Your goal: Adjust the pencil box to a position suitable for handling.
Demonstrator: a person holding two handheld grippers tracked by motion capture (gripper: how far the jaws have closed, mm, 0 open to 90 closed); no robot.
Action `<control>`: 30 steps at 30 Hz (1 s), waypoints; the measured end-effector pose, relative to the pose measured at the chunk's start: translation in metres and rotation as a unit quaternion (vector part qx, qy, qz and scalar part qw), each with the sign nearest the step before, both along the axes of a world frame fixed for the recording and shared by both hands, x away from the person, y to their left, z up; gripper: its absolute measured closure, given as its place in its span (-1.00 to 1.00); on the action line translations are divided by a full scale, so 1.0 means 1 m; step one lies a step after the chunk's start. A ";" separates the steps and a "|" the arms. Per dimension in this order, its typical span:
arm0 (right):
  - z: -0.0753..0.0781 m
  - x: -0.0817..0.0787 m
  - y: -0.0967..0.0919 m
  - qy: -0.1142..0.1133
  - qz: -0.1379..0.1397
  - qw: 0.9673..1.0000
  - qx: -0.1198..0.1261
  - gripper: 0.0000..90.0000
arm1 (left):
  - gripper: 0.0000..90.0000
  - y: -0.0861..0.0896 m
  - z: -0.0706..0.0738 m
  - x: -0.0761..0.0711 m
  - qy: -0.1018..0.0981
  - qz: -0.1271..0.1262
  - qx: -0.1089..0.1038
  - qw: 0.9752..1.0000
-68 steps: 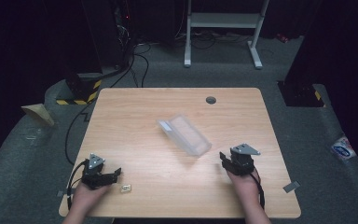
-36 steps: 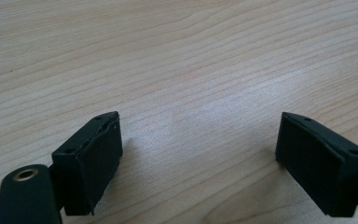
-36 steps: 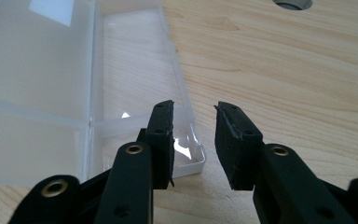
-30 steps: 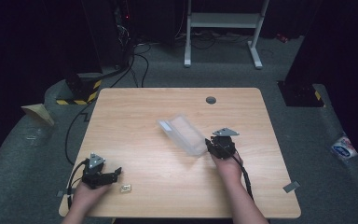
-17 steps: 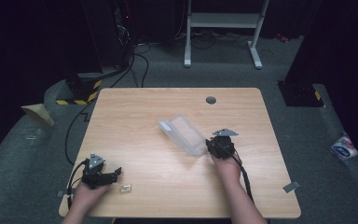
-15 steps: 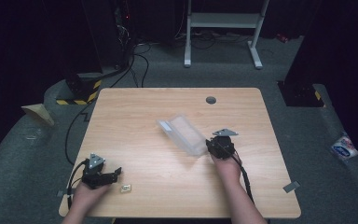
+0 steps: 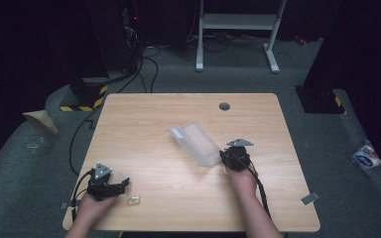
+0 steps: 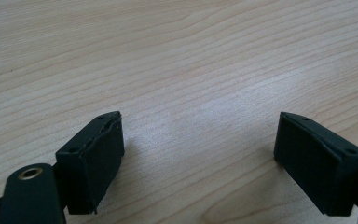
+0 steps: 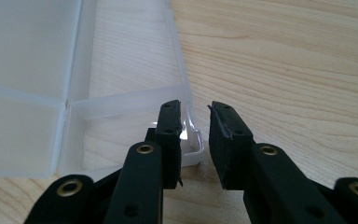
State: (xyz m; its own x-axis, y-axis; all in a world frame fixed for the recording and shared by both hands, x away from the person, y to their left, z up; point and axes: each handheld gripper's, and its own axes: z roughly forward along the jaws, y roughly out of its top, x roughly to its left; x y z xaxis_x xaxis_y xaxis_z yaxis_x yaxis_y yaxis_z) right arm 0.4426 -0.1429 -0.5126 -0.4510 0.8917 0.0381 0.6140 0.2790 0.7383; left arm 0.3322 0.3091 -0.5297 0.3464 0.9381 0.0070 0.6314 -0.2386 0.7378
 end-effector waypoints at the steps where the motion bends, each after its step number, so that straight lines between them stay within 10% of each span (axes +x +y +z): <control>1: -0.001 -0.001 0.000 0.001 0.003 1.000 -0.001 0.66 | -0.64 0.000 0.000 0.000 0.001 -0.001 -0.001 1.000; 30: -0.003 -0.050 0.001 -0.015 0.025 0.999 0.017 0.78 | -0.64 0.000 0.000 0.002 0.001 -0.007 0.001 1.000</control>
